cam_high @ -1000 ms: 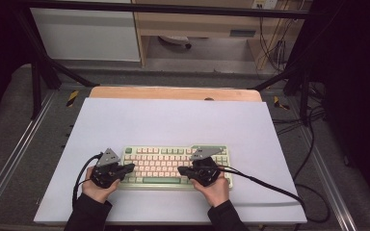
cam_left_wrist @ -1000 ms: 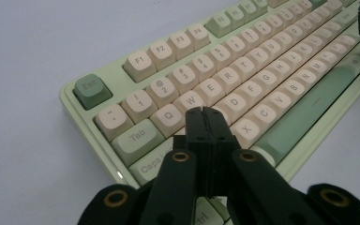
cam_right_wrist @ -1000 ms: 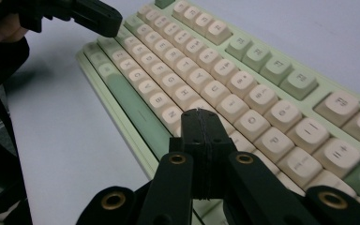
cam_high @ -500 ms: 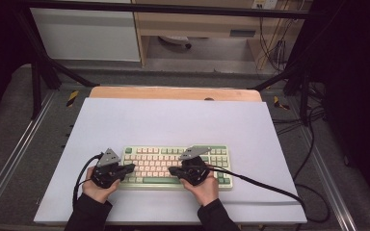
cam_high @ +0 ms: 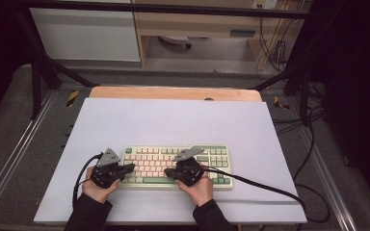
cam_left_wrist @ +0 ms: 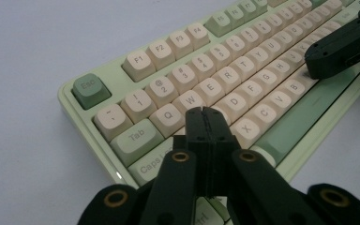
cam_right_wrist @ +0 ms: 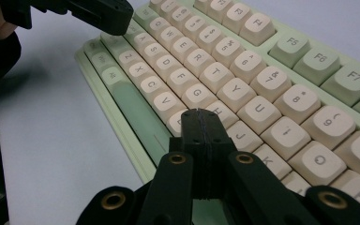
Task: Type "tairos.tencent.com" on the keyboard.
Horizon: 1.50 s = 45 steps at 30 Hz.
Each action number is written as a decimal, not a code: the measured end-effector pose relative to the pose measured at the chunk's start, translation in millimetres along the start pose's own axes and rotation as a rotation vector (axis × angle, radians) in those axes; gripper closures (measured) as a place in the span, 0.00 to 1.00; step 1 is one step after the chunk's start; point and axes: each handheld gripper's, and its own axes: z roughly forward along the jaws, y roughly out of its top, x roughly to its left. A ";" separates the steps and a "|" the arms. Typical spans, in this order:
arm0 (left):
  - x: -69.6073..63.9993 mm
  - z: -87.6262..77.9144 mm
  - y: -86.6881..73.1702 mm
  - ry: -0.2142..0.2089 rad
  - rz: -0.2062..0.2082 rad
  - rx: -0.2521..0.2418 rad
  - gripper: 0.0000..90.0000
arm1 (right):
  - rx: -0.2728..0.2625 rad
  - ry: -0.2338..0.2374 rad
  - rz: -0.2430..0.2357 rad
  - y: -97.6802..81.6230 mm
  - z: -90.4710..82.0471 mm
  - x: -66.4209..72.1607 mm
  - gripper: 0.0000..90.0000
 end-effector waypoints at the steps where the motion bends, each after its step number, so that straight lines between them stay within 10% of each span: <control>1: 0.3 -0.1 -0.1 0.000 0.000 0.000 1.00 | 0.000 -0.003 -0.001 -0.4 1.1 0.1 1.00; 45: -8.5 0.3 6.5 -0.013 0.015 -0.011 1.00 | -0.016 -0.067 0.016 -11.7 -51.3 -23.6 1.00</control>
